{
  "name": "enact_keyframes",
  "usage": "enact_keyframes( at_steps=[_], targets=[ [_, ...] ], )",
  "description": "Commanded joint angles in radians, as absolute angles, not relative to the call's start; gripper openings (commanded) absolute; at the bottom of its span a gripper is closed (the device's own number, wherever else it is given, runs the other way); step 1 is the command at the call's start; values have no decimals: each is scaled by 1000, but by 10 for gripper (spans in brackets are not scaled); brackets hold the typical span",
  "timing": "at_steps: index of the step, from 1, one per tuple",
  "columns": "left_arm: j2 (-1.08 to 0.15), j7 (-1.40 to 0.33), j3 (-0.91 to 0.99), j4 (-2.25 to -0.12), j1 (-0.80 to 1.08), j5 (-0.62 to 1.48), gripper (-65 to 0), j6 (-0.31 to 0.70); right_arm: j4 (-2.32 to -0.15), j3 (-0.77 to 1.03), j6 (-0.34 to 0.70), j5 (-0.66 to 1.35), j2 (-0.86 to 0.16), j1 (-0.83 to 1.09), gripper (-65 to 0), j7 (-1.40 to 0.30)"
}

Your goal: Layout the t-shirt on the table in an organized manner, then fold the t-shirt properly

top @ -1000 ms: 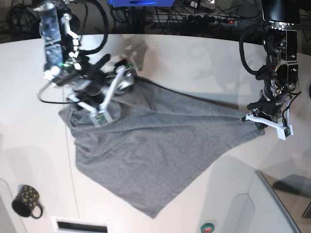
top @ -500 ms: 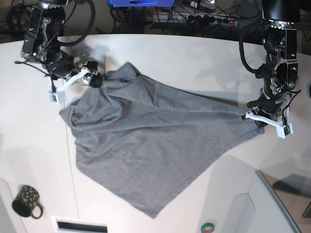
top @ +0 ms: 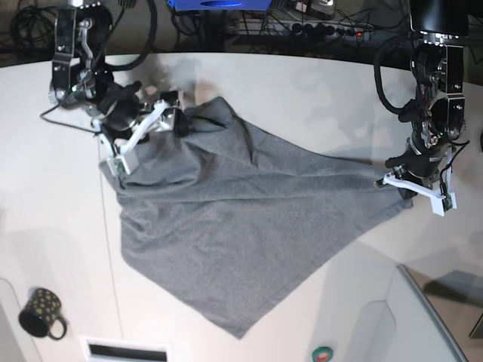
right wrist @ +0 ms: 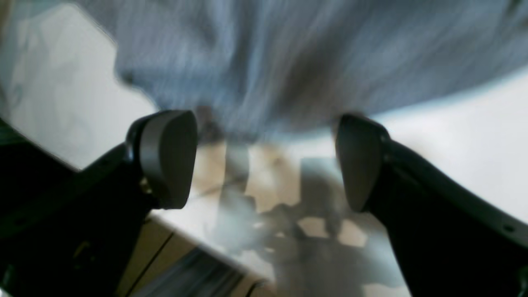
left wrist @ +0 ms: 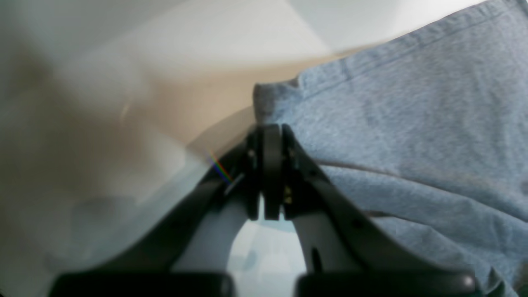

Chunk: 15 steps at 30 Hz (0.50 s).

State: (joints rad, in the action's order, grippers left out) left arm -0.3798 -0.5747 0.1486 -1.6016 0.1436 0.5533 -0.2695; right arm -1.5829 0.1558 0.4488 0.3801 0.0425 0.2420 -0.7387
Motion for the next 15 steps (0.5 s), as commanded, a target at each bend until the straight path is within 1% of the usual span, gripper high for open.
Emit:
enact_keyframes(
  at_steps=[1,3,5,7,9,10,12,13,15],
  targets=[
    [-394,-556,153,-1618,133,549,-650,-269,-1584,147,452,400,47,217,-188,-720],
    [-394,-556,157,-1618,133,549,-650,-269,-1549,145,452,400,47,168,-263,-725],
    [-394,-556,160,-1618,133,549,-650,-269,-1512,150,452,400,47,134,-315,-756],
    [-400,-556,162,-1618,150,549,-650,-269,-1492,151,452,400,47,111,-351,-768],
    [-400,-556,162,-1618,157,549,-650,-269,-1511,151,452,400,47,113,-360,-771],
    [-400,-556,163,-1618,165,549,-650,-269,-1538,153,450,400,47,120,-351,-780],
    [-401,-556,163,-1618,171,549,-650,-269,-1621,157,437,400,47,160,-314,-809],
    [-401,-556,163,-1618,174,549,-650,-269,-1681,179,414,400,47,188,-284,-820],
    [-404,-555,166,-1618,188,549,-650,-269,-1762,206,354,403,51,240,-195,-819]
  ],
)
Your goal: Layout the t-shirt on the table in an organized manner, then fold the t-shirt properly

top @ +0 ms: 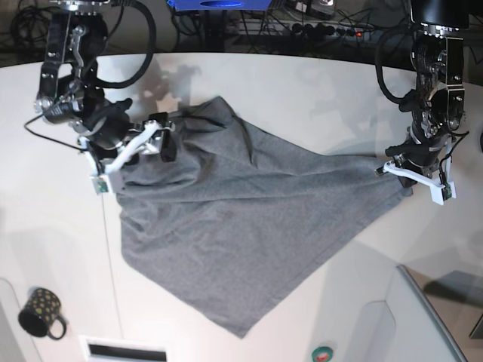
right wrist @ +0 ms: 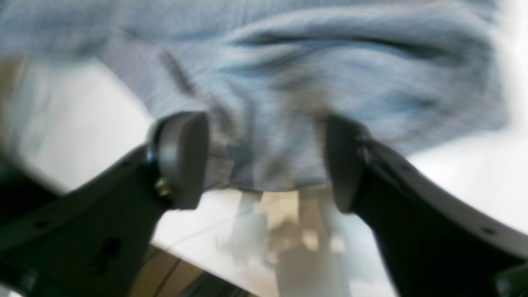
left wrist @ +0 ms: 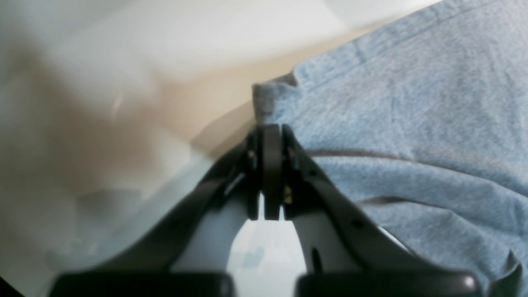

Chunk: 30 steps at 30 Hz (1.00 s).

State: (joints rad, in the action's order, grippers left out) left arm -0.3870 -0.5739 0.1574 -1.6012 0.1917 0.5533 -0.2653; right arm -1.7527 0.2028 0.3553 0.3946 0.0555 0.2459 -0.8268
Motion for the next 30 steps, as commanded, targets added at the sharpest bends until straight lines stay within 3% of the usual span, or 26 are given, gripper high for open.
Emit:
enact_keyframes(
  at_steps=[1,2,8,13,15,18,19,22,30],
  targets=[
    [-409,-553,173,-1620,191,549,-650,-269,-1770,216,340,403,51,249,-168,-819],
    [-409,-553,185,-1620,193,549,-650,-269,-1761,228,329,403,50,249,-147,-817],
    [-407,-553,205,-1620,193,549,-650,-269,-1541,285,332,406,48,191,-162,-812],
    [-407,-553,205,-1620,202,549,-650,-269,-1500,280,334,407,51,189,-171,-766],
    [-407,-553,205,-1620,208,549,-650,-269,-1508,278,355,407,53,189,-296,-768],
    [-406,-553,205,-1618,214,549,-650,-269,-1514,280,380,407,54,168,-608,-788],
    [-406,-553,205,-1618,216,549,-650,-269,-1515,280,380,407,54,157,-650,-819],
    [-406,-553,205,-1618,216,549,-650,-269,-1523,282,380,407,58,111,-608,-871],
    [-406,-553,205,-1618,213,549,-650,-269,-1483,278,349,400,77,-71,-642,-920]
  ],
)
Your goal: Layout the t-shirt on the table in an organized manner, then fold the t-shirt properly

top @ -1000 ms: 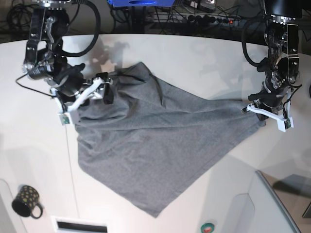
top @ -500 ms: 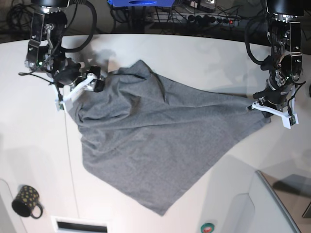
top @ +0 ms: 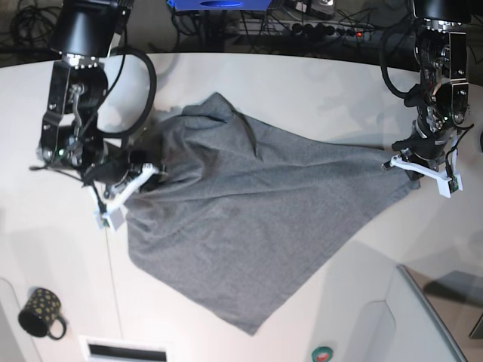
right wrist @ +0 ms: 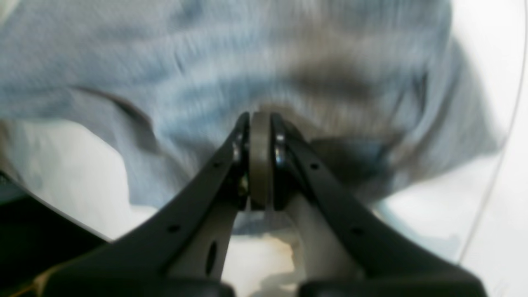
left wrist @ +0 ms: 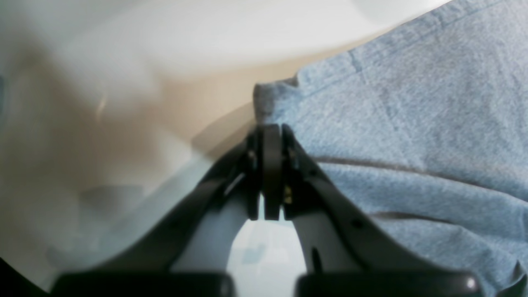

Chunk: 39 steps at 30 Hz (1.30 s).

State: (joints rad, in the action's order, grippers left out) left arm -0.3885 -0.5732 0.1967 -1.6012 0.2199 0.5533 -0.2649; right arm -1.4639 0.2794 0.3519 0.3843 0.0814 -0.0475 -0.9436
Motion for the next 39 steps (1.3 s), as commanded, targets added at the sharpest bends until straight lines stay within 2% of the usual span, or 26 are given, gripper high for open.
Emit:
enact_keyframes(
  at_steps=[1,3,5,7,9,11,12,13,18,22,23,27,30,33,39],
  targets=[
    [-406,-553,205,-1618,213,549,-650,-269,-1468,278,317,400,76,-102,-638,-937],
    [-407,-553,205,-1618,213,549,-650,-269,-1474,283,274,406,74,-127,-632,-990],
    [-410,-553,205,-1618,213,549,-650,-269,-1558,286,265,404,74,-99,-591,-1035],
    [-412,-553,205,-1618,214,549,-650,-271,-1662,286,265,404,73,-19,-485,-1041],
    [-414,-553,205,-1618,214,549,-650,-271,-1727,288,263,401,81,64,-321,-1024],
    [-414,-553,206,-1618,214,549,-650,-271,-1716,288,262,401,81,122,-191,-961],
    [-414,-553,206,-1618,214,549,-650,-271,-1690,288,262,401,81,143,-159,-923],
    [-414,-553,206,-1618,214,549,-650,-271,-1656,286,262,403,81,157,-156,-894],
    [-407,-553,206,-1618,214,549,-650,-271,-1529,283,262,406,81,166,-212,-862],
    [-407,-553,206,-1618,214,549,-650,-271,-1460,282,266,406,82,140,-300,-858],
    [-407,-553,206,-1618,214,549,-650,-271,-1460,282,266,406,81,134,-347,-858],
    [-407,-553,206,-1618,214,549,-650,-271,-1469,280,268,406,79,97,-650,-869],
    [-407,-553,206,-1618,214,549,-650,-271,-1486,280,265,406,81,51,-621,-892],
    [-407,-553,206,-1618,214,549,-650,-271,-1480,280,259,401,81,-35,-645,-929],
    [-404,-553,206,-1618,214,549,-650,-274,-1320,243,151,400,77,-254,-644,-938]
  ],
)
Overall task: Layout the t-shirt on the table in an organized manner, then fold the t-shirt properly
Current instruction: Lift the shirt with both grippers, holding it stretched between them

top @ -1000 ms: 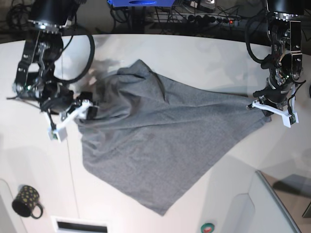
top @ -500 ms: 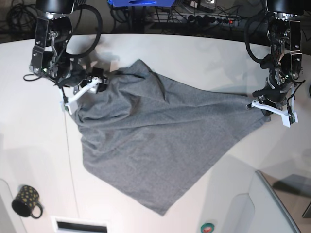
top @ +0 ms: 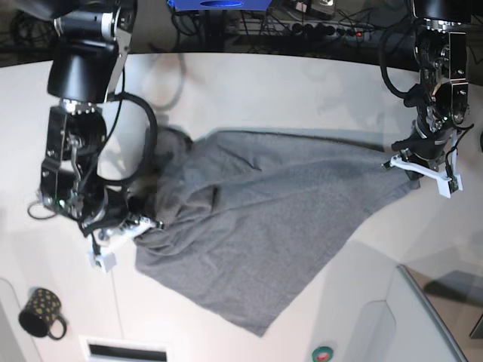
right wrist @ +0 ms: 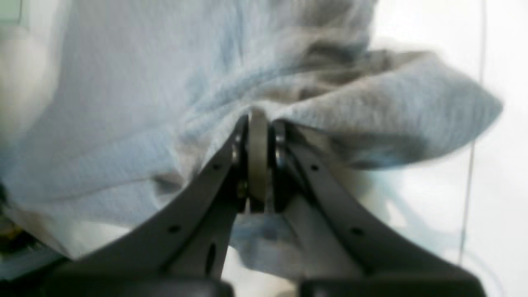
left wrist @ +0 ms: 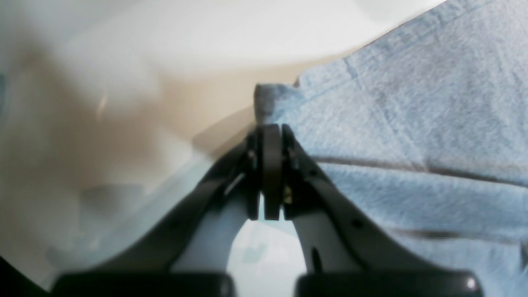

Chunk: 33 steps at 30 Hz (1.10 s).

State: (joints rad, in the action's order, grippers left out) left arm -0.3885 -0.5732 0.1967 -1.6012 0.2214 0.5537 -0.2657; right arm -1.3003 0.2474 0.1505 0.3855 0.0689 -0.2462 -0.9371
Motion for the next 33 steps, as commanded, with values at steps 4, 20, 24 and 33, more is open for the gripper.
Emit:
enact_keyframes(
  at_steps=[4,20,24,33],
  targets=[
    [-404,-552,206,-1618,208,549,-650,-275,-1044,136,151,400,73,-401,-627,-829],
    [-392,-553,206,-1626,228,549,-650,-275,-1644,68,156,406,-36,160,-174,-823],
    [-390,-553,206,-1621,228,549,-650,-275,-1561,67,156,406,-31,176,-170,-751],
    [-390,-553,206,-1620,240,549,-650,-275,-1448,67,239,406,4,134,-176,-740]
  ],
)
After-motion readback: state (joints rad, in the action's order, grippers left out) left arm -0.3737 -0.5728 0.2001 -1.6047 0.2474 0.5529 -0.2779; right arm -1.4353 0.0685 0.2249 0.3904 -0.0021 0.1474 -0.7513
